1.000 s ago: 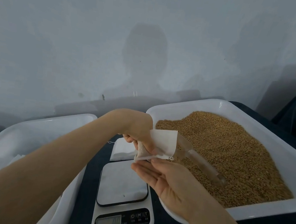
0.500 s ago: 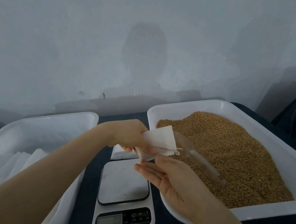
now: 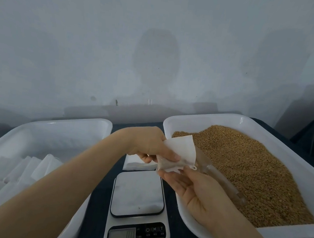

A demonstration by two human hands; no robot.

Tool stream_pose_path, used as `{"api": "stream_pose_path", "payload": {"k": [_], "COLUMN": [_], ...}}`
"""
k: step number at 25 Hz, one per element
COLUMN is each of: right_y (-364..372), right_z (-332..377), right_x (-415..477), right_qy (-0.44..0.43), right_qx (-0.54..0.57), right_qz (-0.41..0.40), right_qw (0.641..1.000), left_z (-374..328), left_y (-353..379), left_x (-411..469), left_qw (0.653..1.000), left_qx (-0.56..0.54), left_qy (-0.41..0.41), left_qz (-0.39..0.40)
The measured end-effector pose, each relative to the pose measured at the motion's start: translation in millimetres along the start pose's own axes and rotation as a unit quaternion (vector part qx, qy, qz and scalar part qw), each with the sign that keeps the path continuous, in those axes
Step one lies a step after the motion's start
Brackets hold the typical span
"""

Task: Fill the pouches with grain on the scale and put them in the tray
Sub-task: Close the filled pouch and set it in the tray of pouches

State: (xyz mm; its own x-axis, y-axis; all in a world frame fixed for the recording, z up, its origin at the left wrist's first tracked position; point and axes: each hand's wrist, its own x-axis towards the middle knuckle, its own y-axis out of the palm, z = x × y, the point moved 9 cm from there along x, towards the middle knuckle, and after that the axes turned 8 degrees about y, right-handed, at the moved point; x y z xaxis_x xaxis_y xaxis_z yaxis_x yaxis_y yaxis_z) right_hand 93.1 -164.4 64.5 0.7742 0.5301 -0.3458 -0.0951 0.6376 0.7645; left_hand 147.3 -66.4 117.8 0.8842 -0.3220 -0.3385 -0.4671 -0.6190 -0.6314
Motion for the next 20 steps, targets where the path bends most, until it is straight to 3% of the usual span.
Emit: {"api": "stream_pose_path", "payload": {"k": [6, 9, 14, 16, 20], "right_y": [-15, -23, -16, -9, 22], "right_z": [11, 31, 61, 71, 83], "right_x": [1, -1, -7, -10, -15], "right_qy": [-0.052, -0.105, -0.178, -0.214, -0.289], "right_qx": [0.005, -0.109, -0.275, -0.343, -0.527], "right_qz": [-0.060, -0.127, -0.185, -0.201, -0.206], "right_qw": [0.997, 0.980, 0.926, 0.892, 0.772], "left_z": [-4, 1, 8, 12, 30], "left_y": [4, 5, 2, -7, -25], "left_x": [0, -3, -10, -15, -37], "left_qw": [1.000, 0.997, 0.965, 0.939, 0.901], "left_qx": [0.020, 0.006, -0.137, -0.175, -0.217], "left_qy": [0.010, 0.049, 0.109, 0.128, 0.134], "left_qz": [-0.005, -0.060, -0.195, -0.268, -0.351]}}
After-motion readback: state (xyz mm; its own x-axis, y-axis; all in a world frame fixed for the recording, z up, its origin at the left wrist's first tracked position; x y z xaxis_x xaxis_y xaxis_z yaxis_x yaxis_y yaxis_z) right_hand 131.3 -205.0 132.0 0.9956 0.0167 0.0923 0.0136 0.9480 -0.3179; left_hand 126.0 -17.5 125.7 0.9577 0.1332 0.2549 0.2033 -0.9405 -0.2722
